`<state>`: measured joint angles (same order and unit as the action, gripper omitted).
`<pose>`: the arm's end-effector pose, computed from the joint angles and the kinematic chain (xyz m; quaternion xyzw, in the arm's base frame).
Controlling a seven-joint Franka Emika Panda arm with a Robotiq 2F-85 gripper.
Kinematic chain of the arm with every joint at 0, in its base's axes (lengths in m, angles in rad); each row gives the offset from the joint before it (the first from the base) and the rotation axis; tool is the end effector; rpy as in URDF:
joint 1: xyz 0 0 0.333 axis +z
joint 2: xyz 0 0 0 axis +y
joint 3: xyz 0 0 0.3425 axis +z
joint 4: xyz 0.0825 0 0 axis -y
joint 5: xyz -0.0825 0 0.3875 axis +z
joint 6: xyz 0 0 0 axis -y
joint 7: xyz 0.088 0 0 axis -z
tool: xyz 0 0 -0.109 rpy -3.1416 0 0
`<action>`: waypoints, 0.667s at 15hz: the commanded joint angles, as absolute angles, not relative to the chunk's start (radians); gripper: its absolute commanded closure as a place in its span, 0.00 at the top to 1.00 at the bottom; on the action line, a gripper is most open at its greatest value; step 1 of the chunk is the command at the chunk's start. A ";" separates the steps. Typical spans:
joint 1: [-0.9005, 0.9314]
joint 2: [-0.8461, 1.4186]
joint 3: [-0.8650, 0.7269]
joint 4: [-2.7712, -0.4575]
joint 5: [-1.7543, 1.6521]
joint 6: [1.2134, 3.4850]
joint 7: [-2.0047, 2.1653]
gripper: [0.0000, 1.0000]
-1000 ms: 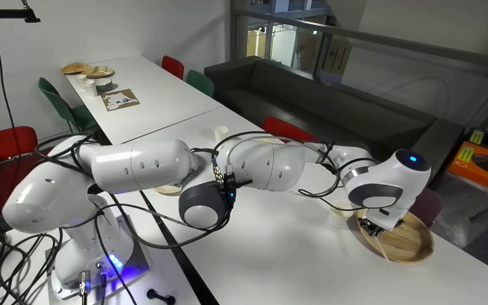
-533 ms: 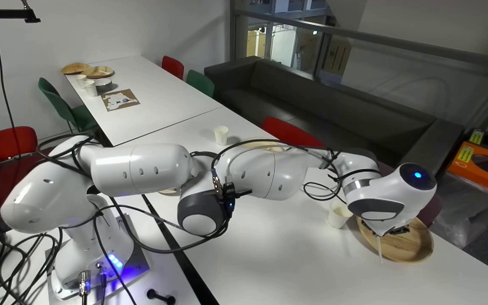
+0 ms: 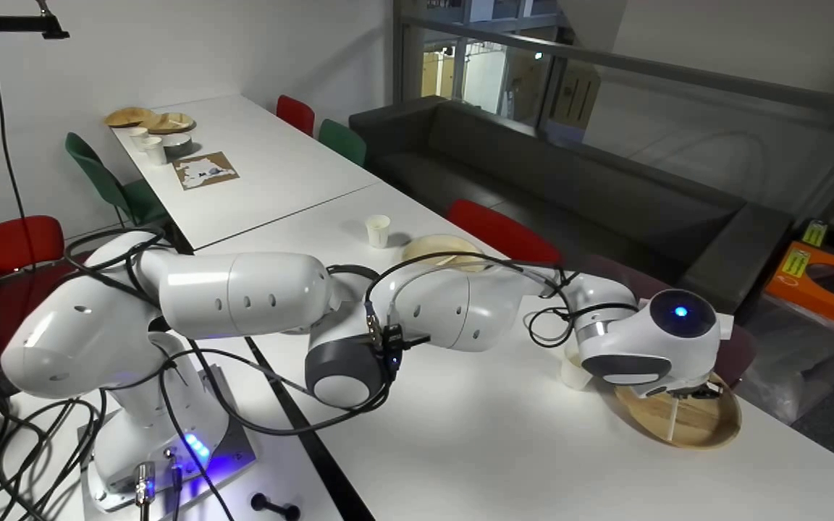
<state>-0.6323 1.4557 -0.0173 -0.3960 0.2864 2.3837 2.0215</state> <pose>0.7064 -0.5184 0.2133 -0.1601 0.9452 -0.1279 0.2542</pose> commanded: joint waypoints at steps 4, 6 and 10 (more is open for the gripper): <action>-0.608 1.482 0.003 -0.449 0.298 2.636 2.050 0.02; -0.603 1.486 0.020 -0.469 0.302 2.647 2.037 0.02; -0.597 1.488 0.050 -0.495 0.299 2.640 2.027 0.02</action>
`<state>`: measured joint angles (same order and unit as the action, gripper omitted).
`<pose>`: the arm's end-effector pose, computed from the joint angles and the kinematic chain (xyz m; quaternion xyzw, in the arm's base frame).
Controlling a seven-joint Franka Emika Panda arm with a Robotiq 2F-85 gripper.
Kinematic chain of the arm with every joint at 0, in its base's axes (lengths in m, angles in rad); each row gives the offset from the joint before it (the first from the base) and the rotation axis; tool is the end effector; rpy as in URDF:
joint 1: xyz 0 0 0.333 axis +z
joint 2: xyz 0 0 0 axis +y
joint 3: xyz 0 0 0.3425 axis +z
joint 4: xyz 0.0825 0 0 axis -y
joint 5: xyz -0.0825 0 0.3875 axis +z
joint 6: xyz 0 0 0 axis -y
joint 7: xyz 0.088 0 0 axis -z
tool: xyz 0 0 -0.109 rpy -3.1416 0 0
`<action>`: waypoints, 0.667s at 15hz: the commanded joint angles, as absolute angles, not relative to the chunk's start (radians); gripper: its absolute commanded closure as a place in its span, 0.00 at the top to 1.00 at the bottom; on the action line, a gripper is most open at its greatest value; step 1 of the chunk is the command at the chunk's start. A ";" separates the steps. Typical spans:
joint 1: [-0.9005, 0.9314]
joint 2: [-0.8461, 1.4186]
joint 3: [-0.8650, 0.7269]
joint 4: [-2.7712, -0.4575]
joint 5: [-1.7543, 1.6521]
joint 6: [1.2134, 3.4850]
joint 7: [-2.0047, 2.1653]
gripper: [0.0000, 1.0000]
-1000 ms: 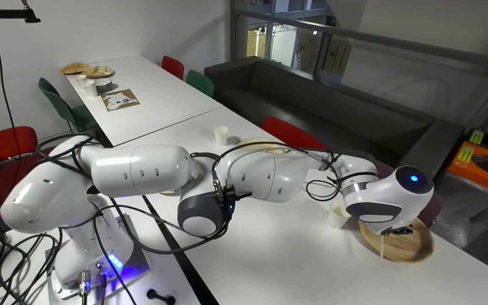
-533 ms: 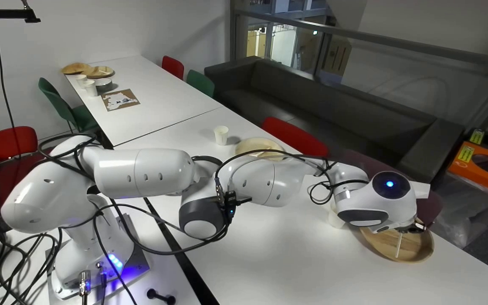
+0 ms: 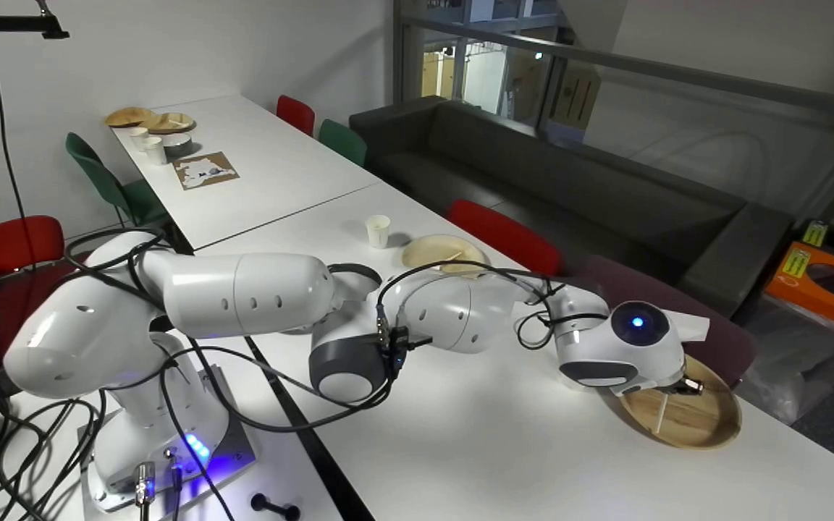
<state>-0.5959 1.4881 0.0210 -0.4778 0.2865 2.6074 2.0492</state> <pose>0.7220 -0.4906 0.1706 -0.1373 0.9330 -0.1541 0.2946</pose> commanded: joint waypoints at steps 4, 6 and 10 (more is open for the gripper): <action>-0.597 1.488 0.060 -0.509 0.290 2.628 2.015 0.02; -0.602 1.488 0.066 -0.512 0.291 2.608 1.998 0.02; -0.616 1.489 0.087 -0.524 0.297 2.575 1.951 0.02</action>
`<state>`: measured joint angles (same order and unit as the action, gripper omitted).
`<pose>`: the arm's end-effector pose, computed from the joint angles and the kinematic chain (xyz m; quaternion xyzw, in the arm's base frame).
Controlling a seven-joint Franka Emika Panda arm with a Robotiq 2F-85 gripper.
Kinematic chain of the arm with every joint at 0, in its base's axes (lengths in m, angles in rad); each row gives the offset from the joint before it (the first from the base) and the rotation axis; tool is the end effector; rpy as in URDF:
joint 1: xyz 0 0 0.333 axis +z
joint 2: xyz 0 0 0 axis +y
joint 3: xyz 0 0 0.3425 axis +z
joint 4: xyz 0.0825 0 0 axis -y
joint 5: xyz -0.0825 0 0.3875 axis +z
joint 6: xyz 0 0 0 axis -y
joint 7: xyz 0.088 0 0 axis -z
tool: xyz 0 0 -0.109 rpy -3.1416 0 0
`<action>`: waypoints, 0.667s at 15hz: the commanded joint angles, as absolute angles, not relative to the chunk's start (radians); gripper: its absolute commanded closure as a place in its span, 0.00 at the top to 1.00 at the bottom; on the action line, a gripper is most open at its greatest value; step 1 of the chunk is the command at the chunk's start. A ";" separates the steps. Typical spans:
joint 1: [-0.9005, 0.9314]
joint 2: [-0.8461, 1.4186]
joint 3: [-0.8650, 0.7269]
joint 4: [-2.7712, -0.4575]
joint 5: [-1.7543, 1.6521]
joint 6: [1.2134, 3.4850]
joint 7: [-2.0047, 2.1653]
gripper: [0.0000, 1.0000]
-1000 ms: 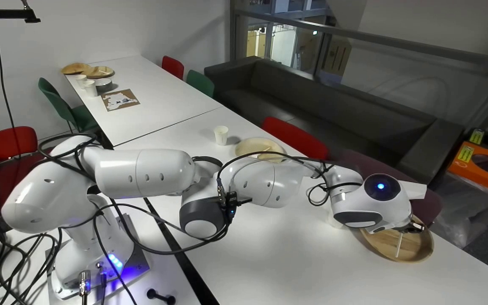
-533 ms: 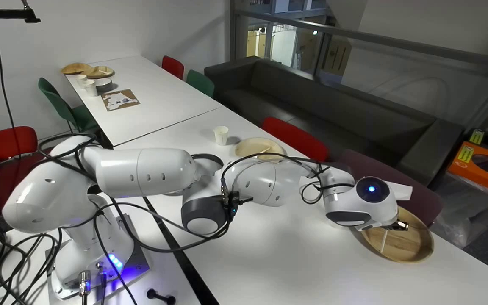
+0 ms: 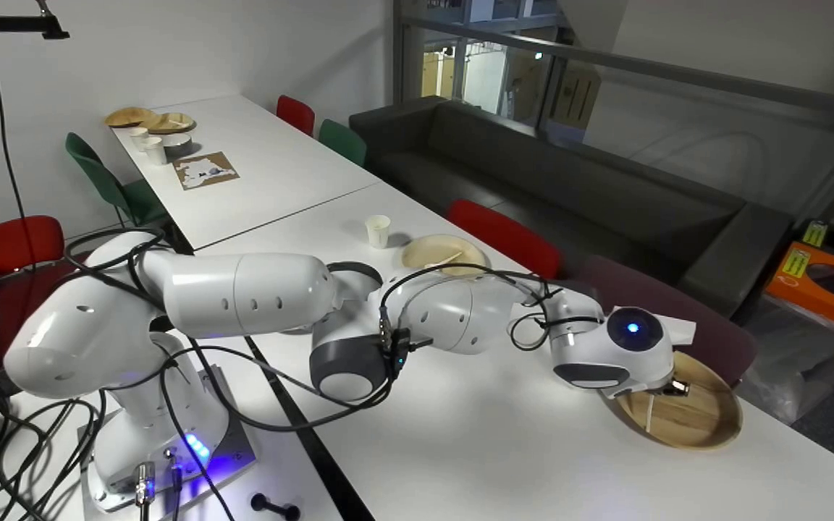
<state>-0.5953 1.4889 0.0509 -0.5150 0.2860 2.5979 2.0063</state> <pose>0.7230 -0.4805 0.1493 -0.1549 0.9362 -0.1337 0.2856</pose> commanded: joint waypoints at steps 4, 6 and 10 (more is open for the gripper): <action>-0.634 1.489 0.110 -0.539 0.299 2.539 1.912 0.02; -0.643 1.489 0.120 -0.541 0.300 2.512 1.896 0.02; -0.648 1.489 0.105 -0.532 0.342 2.455 1.865 0.02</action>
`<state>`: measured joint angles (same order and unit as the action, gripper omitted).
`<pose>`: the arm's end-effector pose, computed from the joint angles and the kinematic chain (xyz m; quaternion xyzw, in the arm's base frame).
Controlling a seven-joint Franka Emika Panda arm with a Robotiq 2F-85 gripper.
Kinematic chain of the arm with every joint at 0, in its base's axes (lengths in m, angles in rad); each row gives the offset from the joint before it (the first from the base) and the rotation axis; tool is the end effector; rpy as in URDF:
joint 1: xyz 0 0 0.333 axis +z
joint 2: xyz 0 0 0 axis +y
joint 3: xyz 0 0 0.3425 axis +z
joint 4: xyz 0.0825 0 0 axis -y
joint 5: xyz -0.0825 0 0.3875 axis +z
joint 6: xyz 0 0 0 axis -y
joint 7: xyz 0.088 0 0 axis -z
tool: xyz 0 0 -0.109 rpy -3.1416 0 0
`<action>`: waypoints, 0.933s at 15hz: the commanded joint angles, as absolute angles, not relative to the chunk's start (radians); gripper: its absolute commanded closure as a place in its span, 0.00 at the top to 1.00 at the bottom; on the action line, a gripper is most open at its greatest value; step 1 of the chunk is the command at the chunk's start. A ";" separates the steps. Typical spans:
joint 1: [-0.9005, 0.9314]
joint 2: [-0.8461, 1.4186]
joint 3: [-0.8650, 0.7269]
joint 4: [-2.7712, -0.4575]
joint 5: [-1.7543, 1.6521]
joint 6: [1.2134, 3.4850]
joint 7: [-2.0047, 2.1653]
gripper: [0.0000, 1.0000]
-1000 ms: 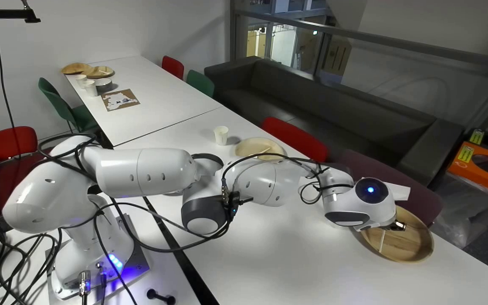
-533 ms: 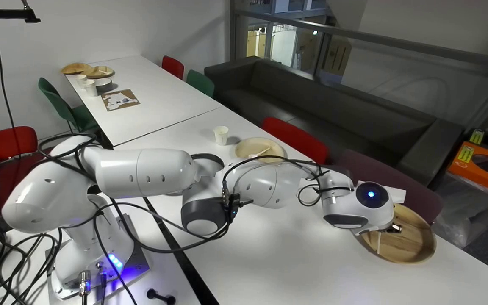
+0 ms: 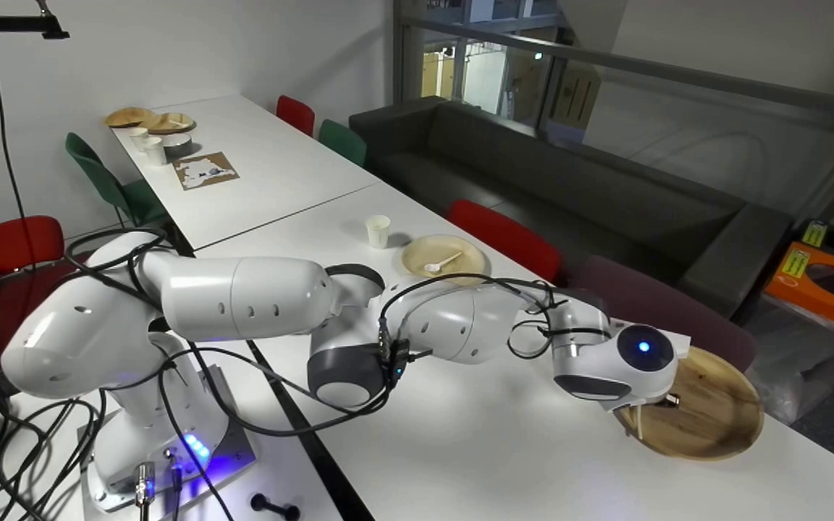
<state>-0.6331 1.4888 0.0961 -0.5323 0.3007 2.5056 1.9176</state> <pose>0.7089 -0.4898 0.1298 -0.1790 0.9423 -0.0886 0.2686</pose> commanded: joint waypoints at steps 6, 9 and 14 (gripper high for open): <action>-0.670 1.483 0.121 -0.527 0.372 2.320 1.761 0.02; -0.688 1.478 0.124 -0.516 0.384 2.223 1.710 0.02; -0.718 1.476 0.116 -0.489 0.386 2.093 1.672 0.02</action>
